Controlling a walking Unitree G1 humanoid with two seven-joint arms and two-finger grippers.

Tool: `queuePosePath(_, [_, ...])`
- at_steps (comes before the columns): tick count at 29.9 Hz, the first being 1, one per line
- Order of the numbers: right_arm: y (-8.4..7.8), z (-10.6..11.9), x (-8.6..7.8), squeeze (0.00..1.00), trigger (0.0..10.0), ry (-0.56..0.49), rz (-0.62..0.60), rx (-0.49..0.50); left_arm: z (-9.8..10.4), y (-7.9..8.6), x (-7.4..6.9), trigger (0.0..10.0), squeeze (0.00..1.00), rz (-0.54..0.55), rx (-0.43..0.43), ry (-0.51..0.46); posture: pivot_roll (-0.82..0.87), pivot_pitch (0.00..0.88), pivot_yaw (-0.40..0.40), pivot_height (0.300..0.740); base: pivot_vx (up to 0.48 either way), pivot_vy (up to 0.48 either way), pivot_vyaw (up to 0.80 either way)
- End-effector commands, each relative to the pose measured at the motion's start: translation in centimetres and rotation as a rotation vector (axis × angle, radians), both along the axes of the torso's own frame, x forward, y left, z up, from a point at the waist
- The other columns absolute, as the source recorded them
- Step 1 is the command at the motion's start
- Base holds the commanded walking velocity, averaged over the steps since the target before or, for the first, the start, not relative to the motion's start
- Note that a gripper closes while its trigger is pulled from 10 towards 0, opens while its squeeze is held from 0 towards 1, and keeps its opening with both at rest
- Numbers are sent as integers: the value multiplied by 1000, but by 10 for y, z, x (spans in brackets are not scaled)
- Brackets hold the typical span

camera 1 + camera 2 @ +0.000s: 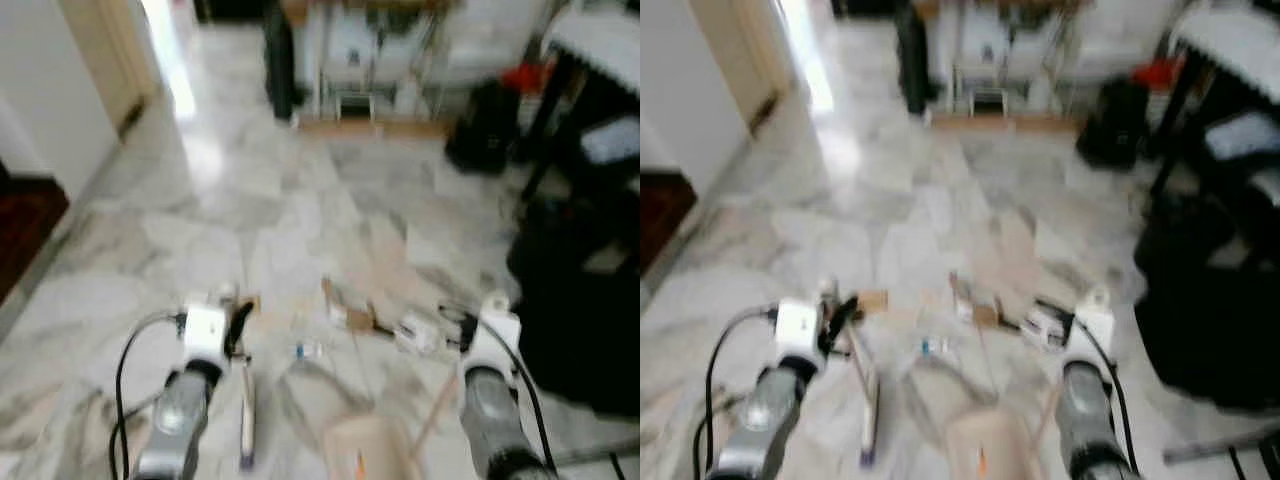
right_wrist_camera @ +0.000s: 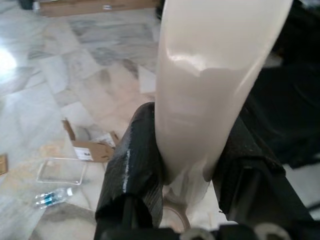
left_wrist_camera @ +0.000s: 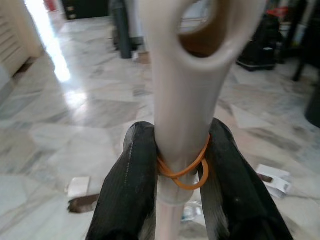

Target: Sweep floor

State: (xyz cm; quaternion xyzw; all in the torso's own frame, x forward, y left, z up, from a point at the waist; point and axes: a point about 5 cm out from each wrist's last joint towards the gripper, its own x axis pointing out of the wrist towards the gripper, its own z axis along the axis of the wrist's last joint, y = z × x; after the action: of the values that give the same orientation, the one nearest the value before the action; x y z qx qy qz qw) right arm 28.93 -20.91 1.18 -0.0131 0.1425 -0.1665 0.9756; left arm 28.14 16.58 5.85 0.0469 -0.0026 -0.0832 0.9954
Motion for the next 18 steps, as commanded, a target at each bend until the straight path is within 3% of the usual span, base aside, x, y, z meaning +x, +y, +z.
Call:
queuePosePath(1, [4, -2, 0, 0, 10000, 12, 11, -1, 4, 4, 2, 10000, 0, 6, 9, -14, 53, 0, -17, 740, 255, 0, 0])
queuePosePath(18, [5, -3, -1, 0, 10000, 18, 9, 2, 4, 4, 1, 10000, 0, 3, 10, -12, 56, 0, -15, 740, 251, 0, 0])
